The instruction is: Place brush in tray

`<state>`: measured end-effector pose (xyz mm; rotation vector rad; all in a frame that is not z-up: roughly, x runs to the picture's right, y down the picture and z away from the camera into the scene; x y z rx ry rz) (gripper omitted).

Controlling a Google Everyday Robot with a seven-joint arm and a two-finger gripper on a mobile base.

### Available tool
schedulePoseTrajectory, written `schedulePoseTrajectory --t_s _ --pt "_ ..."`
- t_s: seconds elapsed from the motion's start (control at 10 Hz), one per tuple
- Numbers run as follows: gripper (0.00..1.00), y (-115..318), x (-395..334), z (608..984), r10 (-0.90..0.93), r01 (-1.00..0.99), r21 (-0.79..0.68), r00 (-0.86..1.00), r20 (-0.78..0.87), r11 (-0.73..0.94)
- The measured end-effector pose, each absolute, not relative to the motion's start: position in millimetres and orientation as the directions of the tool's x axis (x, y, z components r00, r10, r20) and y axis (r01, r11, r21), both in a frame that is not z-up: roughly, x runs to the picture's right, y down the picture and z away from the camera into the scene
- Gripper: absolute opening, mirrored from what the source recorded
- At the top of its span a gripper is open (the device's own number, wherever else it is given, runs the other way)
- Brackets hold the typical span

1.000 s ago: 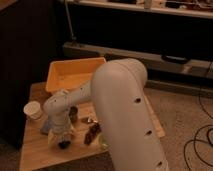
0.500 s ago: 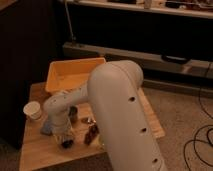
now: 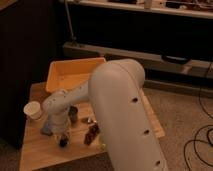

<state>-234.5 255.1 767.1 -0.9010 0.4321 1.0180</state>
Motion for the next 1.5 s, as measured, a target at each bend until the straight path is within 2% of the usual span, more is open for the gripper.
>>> schedulePoseTrajectory --t_s 0.5,0.9,1.5 --pt "0.00 223 -199 712 0.550 -0.864 -0.439 0.499 -0.670 0.248" --pt "0.00 204 -175 686 0.583 -0.877 -0.352 0.481 -0.655 0.328" --pt "0.00 163 -151 638 0.704 -0.886 -0.317 0.461 -0.540 0.338"
